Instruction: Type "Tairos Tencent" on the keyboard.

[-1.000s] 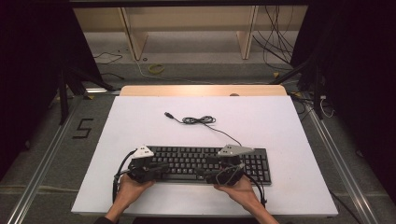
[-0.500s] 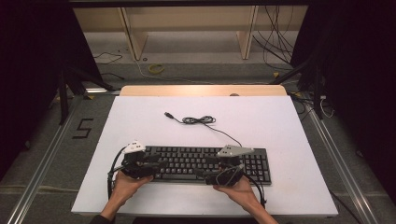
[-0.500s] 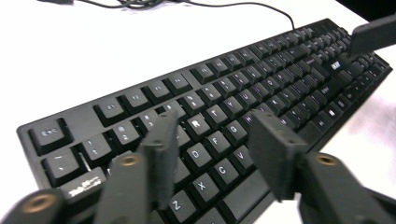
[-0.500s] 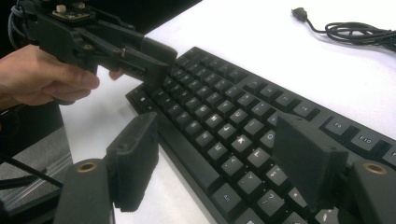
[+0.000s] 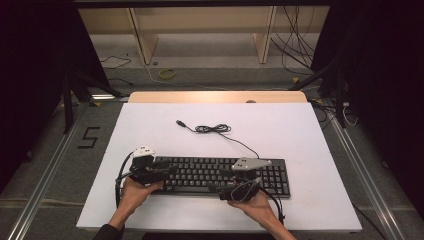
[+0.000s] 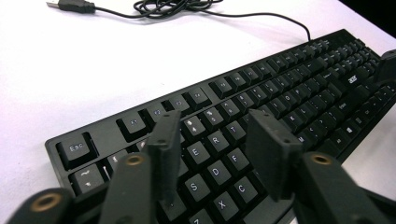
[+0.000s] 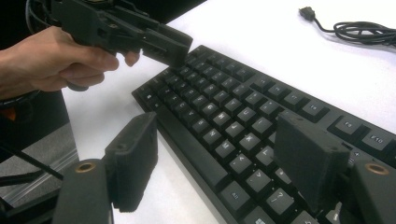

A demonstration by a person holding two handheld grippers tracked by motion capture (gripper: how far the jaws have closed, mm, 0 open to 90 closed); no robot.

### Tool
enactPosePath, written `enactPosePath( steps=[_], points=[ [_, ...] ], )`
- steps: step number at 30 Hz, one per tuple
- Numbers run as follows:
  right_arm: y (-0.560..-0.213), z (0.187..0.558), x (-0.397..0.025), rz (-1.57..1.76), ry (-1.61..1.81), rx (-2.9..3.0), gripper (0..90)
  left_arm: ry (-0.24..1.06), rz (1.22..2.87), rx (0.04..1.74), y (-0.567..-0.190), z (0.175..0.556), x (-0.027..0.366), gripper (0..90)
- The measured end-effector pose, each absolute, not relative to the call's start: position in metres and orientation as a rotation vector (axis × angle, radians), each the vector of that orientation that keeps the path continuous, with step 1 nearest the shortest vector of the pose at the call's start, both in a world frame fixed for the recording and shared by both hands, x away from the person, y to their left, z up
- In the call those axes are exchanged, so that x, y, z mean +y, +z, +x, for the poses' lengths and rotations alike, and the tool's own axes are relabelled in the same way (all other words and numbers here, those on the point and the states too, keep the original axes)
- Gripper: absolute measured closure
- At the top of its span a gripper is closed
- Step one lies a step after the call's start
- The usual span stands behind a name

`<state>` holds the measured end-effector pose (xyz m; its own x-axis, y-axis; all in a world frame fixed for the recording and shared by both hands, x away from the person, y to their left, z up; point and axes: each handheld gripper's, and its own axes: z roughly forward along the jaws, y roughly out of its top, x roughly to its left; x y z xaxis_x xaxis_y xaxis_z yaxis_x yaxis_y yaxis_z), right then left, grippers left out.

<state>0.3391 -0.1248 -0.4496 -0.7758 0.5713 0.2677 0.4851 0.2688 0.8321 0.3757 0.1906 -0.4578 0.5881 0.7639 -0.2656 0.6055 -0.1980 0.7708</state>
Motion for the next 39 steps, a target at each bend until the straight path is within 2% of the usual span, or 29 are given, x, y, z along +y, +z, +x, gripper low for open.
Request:
enactPosePath(
  steps=[10, 16, 35, 39],
  points=[
    [-0.449, 0.336, -0.127, 1.012, 1.559, 2.429, 31.0, 0.208, 1.962, 1.088, -0.462, 0.382, 0.184, 80.0],
    [-0.450, 0.334, -0.126, 1.005, 1.555, 2.436, 31.0, 0.210, 2.006, 1.085, -0.467, 0.385, 0.181, 87.7],
    [-0.451, 0.333, -0.125, 0.998, 1.553, 2.443, 31.0, 0.212, 2.049, 1.106, -0.476, 0.391, 0.175, 89.0],
    [-0.451, 0.333, -0.124, 0.995, 1.549, 2.447, 31.0, 0.249, 2.079, 1.103, -0.477, 0.389, 0.173, 89.2]
  ],
)
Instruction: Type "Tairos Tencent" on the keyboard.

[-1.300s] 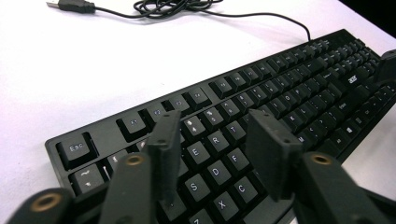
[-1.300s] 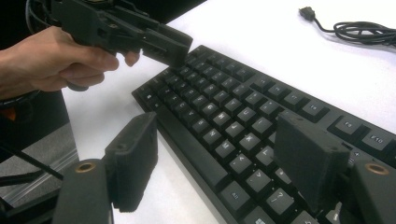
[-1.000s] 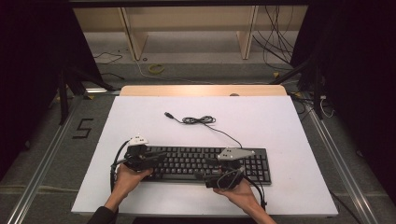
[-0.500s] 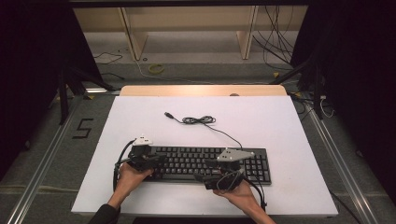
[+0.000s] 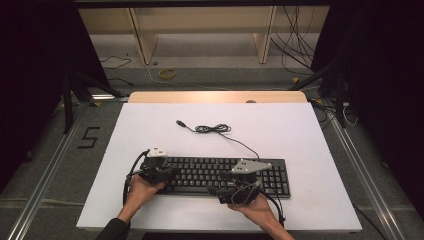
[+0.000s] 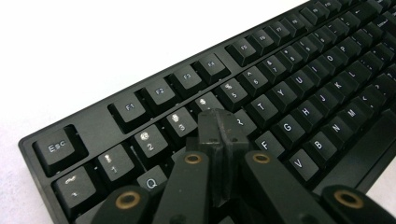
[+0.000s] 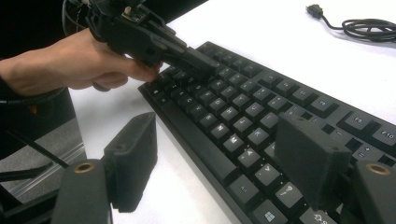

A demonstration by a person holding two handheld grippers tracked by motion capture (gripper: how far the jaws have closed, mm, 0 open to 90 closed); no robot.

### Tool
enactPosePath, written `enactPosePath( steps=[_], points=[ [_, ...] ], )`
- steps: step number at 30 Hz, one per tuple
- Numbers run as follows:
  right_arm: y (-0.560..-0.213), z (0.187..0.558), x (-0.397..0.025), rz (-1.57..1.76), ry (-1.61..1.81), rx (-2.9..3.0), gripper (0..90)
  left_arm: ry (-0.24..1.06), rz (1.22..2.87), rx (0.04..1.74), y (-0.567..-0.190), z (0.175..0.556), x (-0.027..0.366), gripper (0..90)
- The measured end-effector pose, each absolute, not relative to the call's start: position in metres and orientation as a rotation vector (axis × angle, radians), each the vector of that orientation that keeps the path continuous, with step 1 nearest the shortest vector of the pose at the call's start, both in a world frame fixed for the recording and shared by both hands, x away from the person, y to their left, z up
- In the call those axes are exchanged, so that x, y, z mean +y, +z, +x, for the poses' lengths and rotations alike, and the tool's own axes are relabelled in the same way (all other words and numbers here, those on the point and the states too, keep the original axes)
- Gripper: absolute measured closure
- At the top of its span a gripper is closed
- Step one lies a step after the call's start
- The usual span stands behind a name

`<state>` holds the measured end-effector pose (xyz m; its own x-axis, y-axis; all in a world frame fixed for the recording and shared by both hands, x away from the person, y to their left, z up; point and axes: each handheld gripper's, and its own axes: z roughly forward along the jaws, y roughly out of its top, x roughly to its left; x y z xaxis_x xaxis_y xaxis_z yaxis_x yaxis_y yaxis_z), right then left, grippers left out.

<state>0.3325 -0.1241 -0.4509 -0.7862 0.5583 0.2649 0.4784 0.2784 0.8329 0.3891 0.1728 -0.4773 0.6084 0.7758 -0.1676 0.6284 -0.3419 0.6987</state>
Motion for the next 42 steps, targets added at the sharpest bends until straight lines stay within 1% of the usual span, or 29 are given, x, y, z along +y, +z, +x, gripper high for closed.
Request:
enactPosePath(
  steps=[10, 15, 22, 27, 32, 36, 42],
  points=[
    [-0.451, 0.333, -0.123, 0.997, 1.545, 2.442, 31.0, 0.242, 2.057, 1.115, -0.477, 0.389, 0.175, 88.8],
    [-0.451, 0.335, -0.121, 1.005, 1.530, 2.441, 32.3, 0.218, 2.011, 1.110, -0.471, 0.386, 0.181, 81.3],
    [-0.452, 0.337, -0.116, 1.011, 1.497, 2.442, 39.4, 0.190, 1.961, 1.089, -0.464, 0.378, 0.187, 70.2],
    [-0.453, 0.340, -0.112, 1.013, 1.474, 2.446, 47.7, 0.168, 1.939, 1.084, -0.464, 0.373, 0.190, 58.0],
    [-0.455, 0.345, -0.107, 1.024, 1.443, 2.455, 57.6, 0.151, 1.902, 1.065, -0.463, 0.367, 0.193, 50.1],
    [-0.456, 0.349, -0.100, 1.012, 1.420, 2.469, 66.7, 0.138, 1.858, 1.050, -0.462, 0.362, 0.194, 45.4],
    [-0.461, 0.356, -0.087, 0.997, 1.379, 2.504, 79.0, 0.148, 1.833, 1.031, -0.462, 0.354, 0.195, 41.3]
  ],
)
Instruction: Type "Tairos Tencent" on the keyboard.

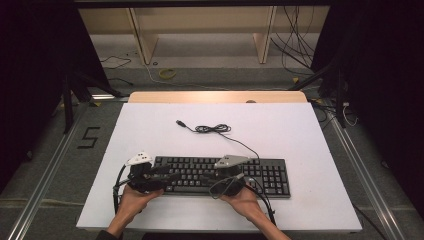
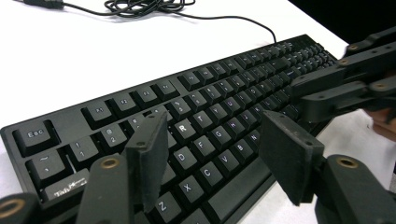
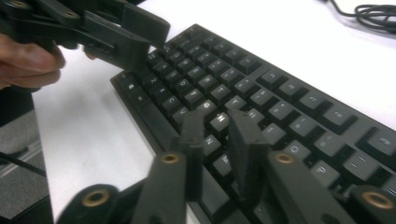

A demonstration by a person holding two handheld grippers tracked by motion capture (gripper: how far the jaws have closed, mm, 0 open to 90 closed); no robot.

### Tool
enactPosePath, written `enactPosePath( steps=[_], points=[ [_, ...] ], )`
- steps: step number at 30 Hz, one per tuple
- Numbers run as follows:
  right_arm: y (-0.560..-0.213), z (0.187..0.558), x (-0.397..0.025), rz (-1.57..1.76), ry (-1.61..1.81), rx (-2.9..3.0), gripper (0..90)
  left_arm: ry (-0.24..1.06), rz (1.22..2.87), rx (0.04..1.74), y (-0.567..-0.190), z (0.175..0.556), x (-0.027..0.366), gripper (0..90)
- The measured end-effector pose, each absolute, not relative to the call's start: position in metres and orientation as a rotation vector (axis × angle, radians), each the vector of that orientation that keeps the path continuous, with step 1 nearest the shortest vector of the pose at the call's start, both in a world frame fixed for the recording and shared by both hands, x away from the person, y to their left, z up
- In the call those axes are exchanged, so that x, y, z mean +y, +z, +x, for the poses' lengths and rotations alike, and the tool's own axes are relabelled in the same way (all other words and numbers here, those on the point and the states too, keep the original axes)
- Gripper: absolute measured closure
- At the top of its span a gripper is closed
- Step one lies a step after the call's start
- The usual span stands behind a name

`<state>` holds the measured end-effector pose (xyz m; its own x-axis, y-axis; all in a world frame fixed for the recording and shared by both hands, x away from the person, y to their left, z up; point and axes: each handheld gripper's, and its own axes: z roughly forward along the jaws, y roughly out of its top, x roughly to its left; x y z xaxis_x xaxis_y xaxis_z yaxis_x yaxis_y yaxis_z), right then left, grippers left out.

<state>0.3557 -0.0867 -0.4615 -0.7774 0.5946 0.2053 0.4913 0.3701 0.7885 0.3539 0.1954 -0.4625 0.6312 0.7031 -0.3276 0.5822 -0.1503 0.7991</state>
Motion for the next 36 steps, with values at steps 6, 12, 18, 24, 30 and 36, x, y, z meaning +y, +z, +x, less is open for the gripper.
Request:
enactPosePath(
  steps=[6, 12, 18, 24, 30, 36],
  points=[
    [-0.468, 0.359, -0.074, 0.977, 1.333, 2.536, 87.9, 0.154, 1.816, 1.013, -0.463, 0.346, 0.196, 37.8],
    [-0.471, 0.360, -0.067, 0.972, 1.297, 2.554, 90.0, 0.161, 1.813, 0.994, -0.463, 0.340, 0.197, 36.8],
    [-0.474, 0.362, -0.066, 0.981, 1.280, 2.561, 90.0, 0.174, 1.809, 1.000, -0.464, 0.338, 0.199, 36.0],
    [-0.476, 0.362, -0.063, 0.978, 1.270, 2.572, 90.0, 0.178, 1.816, 0.992, -0.465, 0.335, 0.199, 34.5],
    [-0.478, 0.363, -0.062, 0.984, 1.249, 2.576, 90.0, 0.183, 1.814, 0.989, -0.465, 0.335, 0.199, 32.6],
    [-0.481, 0.363, -0.061, 0.981, 1.228, 2.586, 90.0, 0.187, 1.815, 0.993, -0.465, 0.336, 0.199, 31.8]
  ],
)
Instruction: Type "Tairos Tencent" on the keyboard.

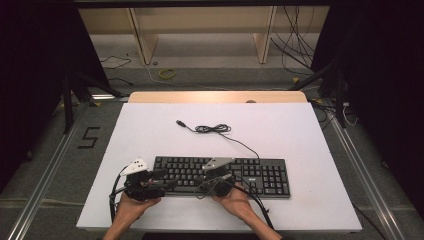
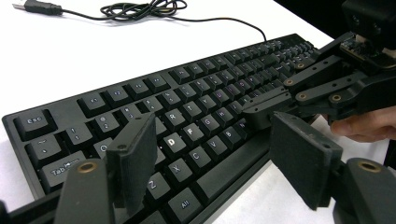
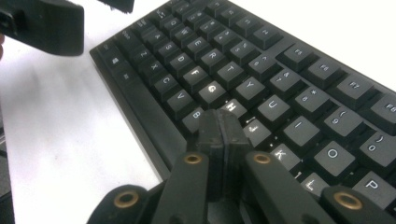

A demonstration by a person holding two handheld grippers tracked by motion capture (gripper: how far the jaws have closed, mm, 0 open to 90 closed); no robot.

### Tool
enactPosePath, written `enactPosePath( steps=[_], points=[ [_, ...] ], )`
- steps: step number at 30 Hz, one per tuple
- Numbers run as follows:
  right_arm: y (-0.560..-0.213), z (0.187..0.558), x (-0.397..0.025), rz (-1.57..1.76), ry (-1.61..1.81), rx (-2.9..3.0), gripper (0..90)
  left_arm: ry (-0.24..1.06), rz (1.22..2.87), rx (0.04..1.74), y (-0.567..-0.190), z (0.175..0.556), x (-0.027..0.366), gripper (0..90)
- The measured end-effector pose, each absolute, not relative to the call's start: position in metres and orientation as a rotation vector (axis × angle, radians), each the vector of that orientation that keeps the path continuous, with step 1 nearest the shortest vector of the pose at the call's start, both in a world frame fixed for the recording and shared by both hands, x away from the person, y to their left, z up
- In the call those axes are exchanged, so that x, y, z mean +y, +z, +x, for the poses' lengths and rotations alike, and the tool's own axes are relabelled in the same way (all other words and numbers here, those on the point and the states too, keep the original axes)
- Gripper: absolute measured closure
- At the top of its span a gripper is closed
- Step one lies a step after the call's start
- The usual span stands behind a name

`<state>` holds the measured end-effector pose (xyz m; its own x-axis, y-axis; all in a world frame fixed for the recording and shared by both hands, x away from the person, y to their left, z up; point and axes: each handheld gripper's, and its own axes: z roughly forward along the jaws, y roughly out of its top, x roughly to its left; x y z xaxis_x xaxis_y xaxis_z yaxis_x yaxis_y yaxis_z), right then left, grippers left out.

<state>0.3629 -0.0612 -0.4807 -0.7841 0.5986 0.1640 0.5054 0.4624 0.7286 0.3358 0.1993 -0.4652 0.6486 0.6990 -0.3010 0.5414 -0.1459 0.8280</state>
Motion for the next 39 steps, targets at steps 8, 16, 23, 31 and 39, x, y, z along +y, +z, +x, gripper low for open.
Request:
enactPosePath(
  steps=[8, 16, 23, 31, 39],
  points=[
    [-0.484, 0.362, -0.059, 0.968, 1.203, 2.584, 90.0, 0.191, 1.815, 0.996, -0.466, 0.336, 0.200, 31.9],
    [-0.483, 0.363, -0.061, 1.011, 1.229, 2.584, 90.0, 0.199, 1.819, 0.999, -0.466, 0.338, 0.201, 32.0],
    [-0.474, 0.365, -0.074, 1.048, 1.330, 2.546, 82.3, 0.203, 1.820, 1.002, -0.467, 0.338, 0.200, 32.0],
    [-0.469, 0.362, -0.087, 1.056, 1.385, 2.524, 73.0, 0.209, 1.827, 1.012, -0.470, 0.341, 0.201, 32.1],
    [-0.464, 0.357, -0.101, 1.058, 1.416, 2.506, 63.4, 0.211, 1.831, 1.015, -0.470, 0.343, 0.201, 32.1]
  ],
)
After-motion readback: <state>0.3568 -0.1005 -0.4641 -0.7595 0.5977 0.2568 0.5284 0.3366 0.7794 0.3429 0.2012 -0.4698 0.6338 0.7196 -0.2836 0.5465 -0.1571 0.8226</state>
